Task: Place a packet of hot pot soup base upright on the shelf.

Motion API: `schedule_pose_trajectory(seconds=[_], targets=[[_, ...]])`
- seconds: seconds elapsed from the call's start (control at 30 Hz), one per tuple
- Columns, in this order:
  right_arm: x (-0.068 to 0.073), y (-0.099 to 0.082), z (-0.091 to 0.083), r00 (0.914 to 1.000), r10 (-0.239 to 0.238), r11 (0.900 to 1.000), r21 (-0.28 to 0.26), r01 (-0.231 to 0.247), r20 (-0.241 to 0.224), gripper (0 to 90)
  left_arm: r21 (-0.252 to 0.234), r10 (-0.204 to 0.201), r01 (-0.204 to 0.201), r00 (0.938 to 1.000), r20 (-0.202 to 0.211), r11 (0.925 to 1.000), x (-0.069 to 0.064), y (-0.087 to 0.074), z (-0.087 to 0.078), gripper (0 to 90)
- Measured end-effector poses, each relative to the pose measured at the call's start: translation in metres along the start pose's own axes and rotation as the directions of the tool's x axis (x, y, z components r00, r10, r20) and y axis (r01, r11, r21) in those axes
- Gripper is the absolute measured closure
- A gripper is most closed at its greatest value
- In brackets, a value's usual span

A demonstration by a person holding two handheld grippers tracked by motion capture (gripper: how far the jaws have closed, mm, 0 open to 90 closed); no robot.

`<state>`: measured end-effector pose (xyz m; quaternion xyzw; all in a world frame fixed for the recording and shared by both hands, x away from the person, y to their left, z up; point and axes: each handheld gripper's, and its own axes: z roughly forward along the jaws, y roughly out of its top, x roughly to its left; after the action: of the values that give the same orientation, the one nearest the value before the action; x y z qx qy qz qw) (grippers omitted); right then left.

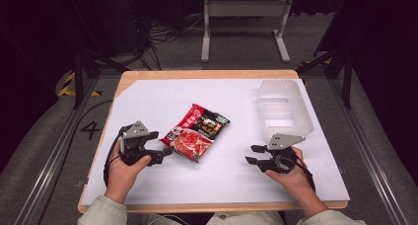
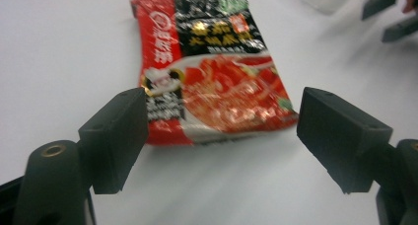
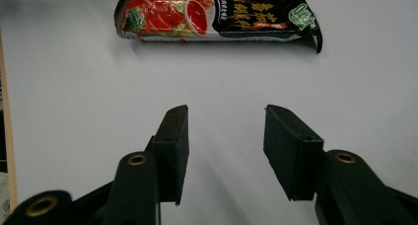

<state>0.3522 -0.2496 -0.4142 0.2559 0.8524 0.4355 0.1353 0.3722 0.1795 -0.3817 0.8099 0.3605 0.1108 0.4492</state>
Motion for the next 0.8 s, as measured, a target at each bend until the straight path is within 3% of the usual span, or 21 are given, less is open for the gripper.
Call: schedule_pose_trajectory(seconds=[0.23, 0.37, 0.5, 0.57, 0.63, 0.8], targets=[[0.000, -0.003, 0.002, 1.0000, 0.002, 1.0000, 0.002, -0.002, -0.004, 52.1, -0.004, 0.009, -0.009, 0.9997, 0.024, 1.0000, 0.009, 0.022, 0.009, 19.9], [-0.001, -0.001, 0.008, 0.9999, 0.004, 1.0000, 0.006, -0.004, -0.010, 50.8, -0.008, -0.017, 0.018, 0.9987, 0.047, 0.9998, 0.016, 0.030, 0.014, 18.7], [0.002, -0.002, 0.009, 0.9999, -0.005, 0.9999, 0.011, 0.005, -0.010, 50.3, 0.022, 0.001, -0.002, 0.9999, 0.016, 0.9998, 0.025, 0.041, 0.023, 17.2], [0.002, -0.003, 0.008, 1.0000, -0.008, 0.9999, 0.012, 0.008, -0.004, 50.2, 0.031, -0.007, 0.007, 1.0000, 0.000, 0.9995, 0.031, 0.044, 0.028, 17.7], [0.001, -0.005, 0.008, 1.0000, -0.006, 0.9998, 0.018, 0.006, 0.002, 50.1, 0.020, -0.024, 0.023, 0.9997, 0.009, 0.9995, 0.036, 0.046, 0.031, 17.7], [0.001, -0.008, 0.006, 1.0000, 0.000, 0.9998, 0.021, 0.000, 0.008, 50.0, 0.027, -0.013, 0.012, 0.9999, 0.009, 0.9996, 0.043, 0.052, 0.037, 16.8]])
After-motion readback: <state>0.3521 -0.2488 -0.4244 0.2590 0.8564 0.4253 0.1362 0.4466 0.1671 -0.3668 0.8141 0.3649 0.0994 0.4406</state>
